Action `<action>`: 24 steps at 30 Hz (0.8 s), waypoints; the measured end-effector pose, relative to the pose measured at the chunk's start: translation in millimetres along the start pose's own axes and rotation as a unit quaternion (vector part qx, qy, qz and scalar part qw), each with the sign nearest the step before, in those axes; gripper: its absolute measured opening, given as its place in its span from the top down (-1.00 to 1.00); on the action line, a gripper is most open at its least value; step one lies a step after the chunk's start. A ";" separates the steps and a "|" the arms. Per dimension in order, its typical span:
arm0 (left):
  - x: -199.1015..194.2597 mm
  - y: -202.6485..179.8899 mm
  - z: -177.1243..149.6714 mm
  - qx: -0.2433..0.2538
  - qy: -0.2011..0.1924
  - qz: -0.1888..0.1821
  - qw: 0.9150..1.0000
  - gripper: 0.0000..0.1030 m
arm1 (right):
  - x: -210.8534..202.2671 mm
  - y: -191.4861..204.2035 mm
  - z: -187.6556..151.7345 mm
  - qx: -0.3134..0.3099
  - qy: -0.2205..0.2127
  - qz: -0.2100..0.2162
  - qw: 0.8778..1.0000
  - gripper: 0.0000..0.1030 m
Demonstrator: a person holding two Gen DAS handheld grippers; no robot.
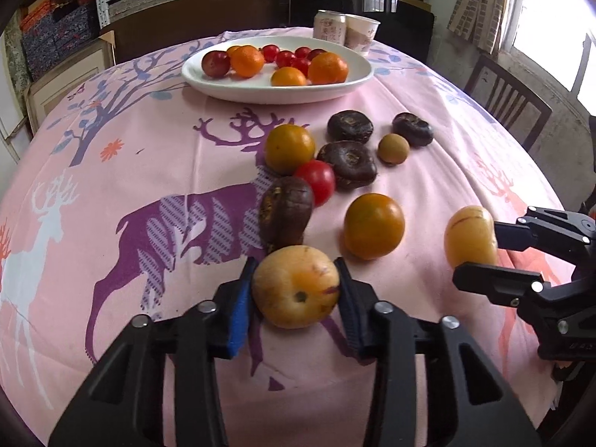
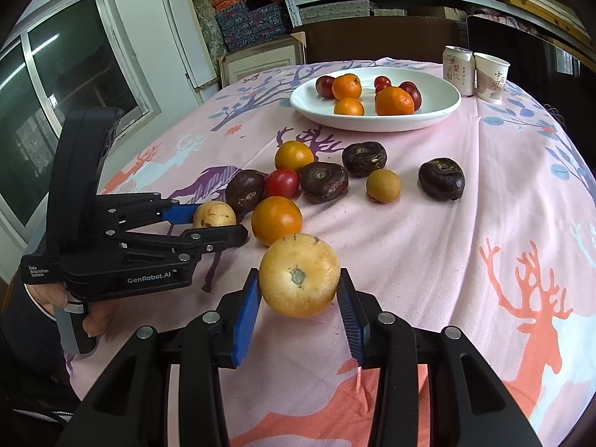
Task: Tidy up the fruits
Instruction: 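Carry both pale yellow fruits over the white plate and open both grippers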
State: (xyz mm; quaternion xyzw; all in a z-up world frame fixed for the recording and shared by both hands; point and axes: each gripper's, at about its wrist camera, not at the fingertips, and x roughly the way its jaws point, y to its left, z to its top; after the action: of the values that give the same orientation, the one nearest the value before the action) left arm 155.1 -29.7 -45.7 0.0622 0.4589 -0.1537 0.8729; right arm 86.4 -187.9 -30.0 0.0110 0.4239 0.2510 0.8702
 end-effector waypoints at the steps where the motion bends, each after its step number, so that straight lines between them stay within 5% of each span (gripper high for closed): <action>1: -0.2 -2.2 -0.3 0.003 -0.001 0.004 1.000 0.24 | -0.3 0.1 0.2 -0.001 -0.001 -0.001 1.000 0.19; 6: -15.1 -4.8 2.7 -0.006 0.002 -0.043 0.999 0.26 | -7.0 -0.6 6.5 -0.004 -0.019 -0.012 1.000 0.20; 15: -49.4 22.3 94.0 -0.043 -0.123 -0.015 0.991 0.25 | -37.8 -7.1 76.2 -0.017 -0.180 -0.092 0.979 0.20; 24: 36.3 60.4 163.5 -0.138 -0.080 -0.002 0.987 0.25 | 57.8 -23.2 133.1 -0.024 -0.096 -0.130 0.987 0.19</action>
State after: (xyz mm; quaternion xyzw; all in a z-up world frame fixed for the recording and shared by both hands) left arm 321.9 -21.1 15.9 -0.0720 0.4044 -0.0949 0.9068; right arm 225.0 -156.7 7.5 -0.0405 0.3300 0.1436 0.9321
